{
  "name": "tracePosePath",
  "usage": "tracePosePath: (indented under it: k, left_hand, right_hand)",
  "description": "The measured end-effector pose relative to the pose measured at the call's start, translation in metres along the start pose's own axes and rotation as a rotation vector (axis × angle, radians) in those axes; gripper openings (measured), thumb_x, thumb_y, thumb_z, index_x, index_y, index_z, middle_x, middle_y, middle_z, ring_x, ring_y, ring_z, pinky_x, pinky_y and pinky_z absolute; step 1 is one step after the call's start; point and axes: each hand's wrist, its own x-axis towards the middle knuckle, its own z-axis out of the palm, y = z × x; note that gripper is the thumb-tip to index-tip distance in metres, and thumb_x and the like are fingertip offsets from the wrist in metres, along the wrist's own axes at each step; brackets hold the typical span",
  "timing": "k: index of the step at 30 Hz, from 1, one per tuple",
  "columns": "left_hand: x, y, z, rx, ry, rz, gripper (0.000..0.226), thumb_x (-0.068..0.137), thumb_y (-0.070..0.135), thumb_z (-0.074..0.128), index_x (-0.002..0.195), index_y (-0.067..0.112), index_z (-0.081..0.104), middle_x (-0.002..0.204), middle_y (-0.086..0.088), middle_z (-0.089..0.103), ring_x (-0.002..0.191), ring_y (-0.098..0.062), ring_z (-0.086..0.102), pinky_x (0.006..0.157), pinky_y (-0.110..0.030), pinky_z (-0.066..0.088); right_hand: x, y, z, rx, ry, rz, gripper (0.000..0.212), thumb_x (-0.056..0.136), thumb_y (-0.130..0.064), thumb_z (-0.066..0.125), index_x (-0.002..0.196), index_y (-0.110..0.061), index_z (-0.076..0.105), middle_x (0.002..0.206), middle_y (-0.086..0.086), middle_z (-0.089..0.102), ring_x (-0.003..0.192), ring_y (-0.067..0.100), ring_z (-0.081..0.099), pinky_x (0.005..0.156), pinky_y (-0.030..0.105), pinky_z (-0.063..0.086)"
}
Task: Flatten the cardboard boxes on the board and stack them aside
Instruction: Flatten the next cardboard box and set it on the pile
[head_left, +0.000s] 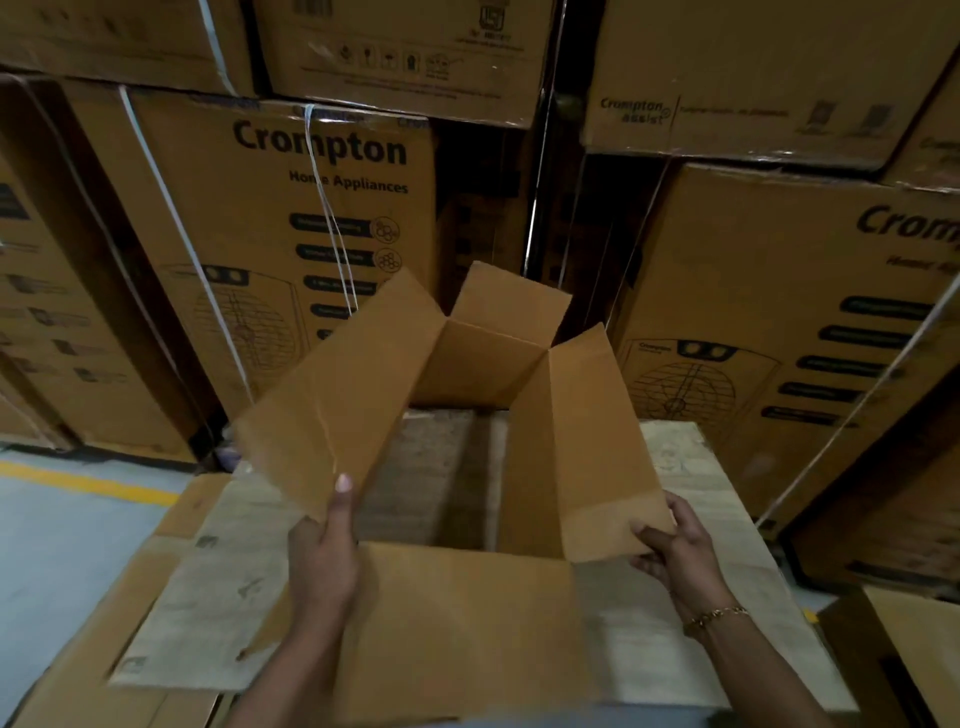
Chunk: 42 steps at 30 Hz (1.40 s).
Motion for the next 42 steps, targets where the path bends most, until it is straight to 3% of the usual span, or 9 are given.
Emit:
tracePosePath:
  k: [6, 10, 15, 21, 26, 31, 34, 38, 42]
  left_hand:
    - [-0.036, 0.052, -0.020, 0.157, -0.170, 0.636, 0.058, 0.096, 0.060, 0.044, 0.070, 0.013, 0.066, 0.053, 0.008, 0.062, 0.044, -0.008, 0.055, 0.042, -0.023, 0.041]
    - [-0.045, 0.018, 0.023, 0.753, -0.243, 1.078, 0.057, 0.089, 0.041, 0.044, 0.139, 0.017, 0.057, 0.137, 0.001, 0.061, 0.123, -0.023, 0.059, 0.105, -0.048, 0.046]
    - [-0.053, -0.052, 0.072, 1.197, -0.711, 1.050, 0.071, 0.090, 0.047, 0.036, 0.150, 0.009, 0.036, 0.156, -0.012, 0.037, 0.139, -0.040, 0.036, 0.110, -0.059, 0.033]
    - [-0.040, -0.089, 0.064, 1.208, -1.062, 1.076, 0.092, 0.088, 0.076, 0.032, 0.159, 0.023, 0.006, 0.167, -0.001, 0.003, 0.153, -0.022, 0.001, 0.122, -0.049, 0.005]
    - [0.025, -0.125, -0.021, 1.351, -0.999, 1.024, 0.107, 0.075, 0.083, 0.045, 0.158, 0.033, 0.000, 0.166, 0.005, -0.009, 0.153, -0.024, -0.005, 0.121, -0.053, 0.005]
    - [0.054, -0.172, -0.071, 1.452, -0.955, 0.970, 0.094, 0.054, 0.033, 0.079, 0.142, 0.027, 0.047, 0.149, 0.002, 0.050, 0.122, -0.026, 0.062, 0.077, -0.035, 0.061]
    - [0.040, -0.186, -0.069, 1.394, -0.925, 1.006, 0.080, 0.046, 0.031, 0.079, 0.125, 0.025, 0.066, 0.130, 0.005, 0.066, 0.102, -0.018, 0.072, 0.046, -0.024, 0.056]
    - [0.018, -0.189, -0.059, 1.402, -0.872, 1.120, 0.067, 0.056, 0.029, 0.073, 0.122, 0.023, 0.069, 0.127, 0.002, 0.068, 0.100, -0.022, 0.072, 0.051, -0.033, 0.057]
    - [0.005, -0.186, -0.056, 1.426, -0.851, 1.115, 0.063, 0.064, 0.032, 0.071, 0.126, 0.022, 0.067, 0.129, 0.001, 0.067, 0.107, -0.025, 0.068, 0.073, -0.040, 0.057]
  right_hand:
    - [-0.001, 0.018, 0.040, 0.150, 0.018, 0.123, 0.046, 0.092, 0.002, 0.059, 0.131, -0.019, 0.050, 0.112, 0.016, 0.066, 0.083, 0.032, 0.066, 0.058, 0.035, 0.059]
    - [-0.007, 0.039, 0.036, -0.367, -0.034, 0.197, 0.054, 0.093, -0.017, 0.063, 0.144, -0.019, 0.044, 0.129, 0.014, 0.062, 0.112, 0.032, 0.062, 0.084, 0.040, 0.050]
    - [-0.047, 0.007, 0.032, -0.017, -0.015, 0.211, 0.058, 0.094, -0.064, 0.044, 0.125, -0.018, 0.062, 0.118, 0.007, 0.069, 0.110, 0.029, 0.063, 0.095, 0.048, 0.050]
    - [-0.065, 0.000, 0.038, -0.397, -0.028, 0.097, 0.040, 0.084, -0.003, 0.069, 0.123, -0.009, 0.062, 0.100, 0.004, 0.074, 0.091, 0.025, 0.069, 0.071, 0.032, 0.054]
    - [-0.077, 0.015, 0.027, -0.419, -0.016, 0.110, 0.042, 0.082, 0.001, 0.071, 0.120, -0.014, 0.060, 0.098, 0.000, 0.072, 0.084, 0.017, 0.070, 0.060, 0.024, 0.053]
    - [-0.089, 0.052, 0.021, -0.453, -0.010, 0.230, 0.038, 0.084, -0.005, 0.071, 0.120, -0.014, 0.061, 0.104, 0.008, 0.073, 0.084, 0.022, 0.072, 0.075, 0.040, 0.060]
    - [-0.105, 0.078, 0.024, -0.986, 0.075, 0.080, 0.064, 0.085, -0.041, 0.067, 0.141, -0.024, 0.042, 0.143, 0.006, 0.052, 0.120, 0.025, 0.056, 0.100, 0.046, 0.049]
    - [-0.139, 0.111, 0.051, -1.378, -0.352, -0.243, 0.107, 0.071, -0.087, 0.050, 0.156, -0.037, 0.009, 0.161, -0.017, 0.003, 0.148, 0.011, 0.006, 0.120, 0.043, 0.018]
    - [-0.149, 0.157, 0.056, -1.682, -0.543, -0.404, 0.100, 0.083, -0.040, 0.063, 0.155, -0.034, -0.006, 0.166, -0.003, 0.000, 0.152, 0.023, 0.006, 0.118, 0.047, 0.020]
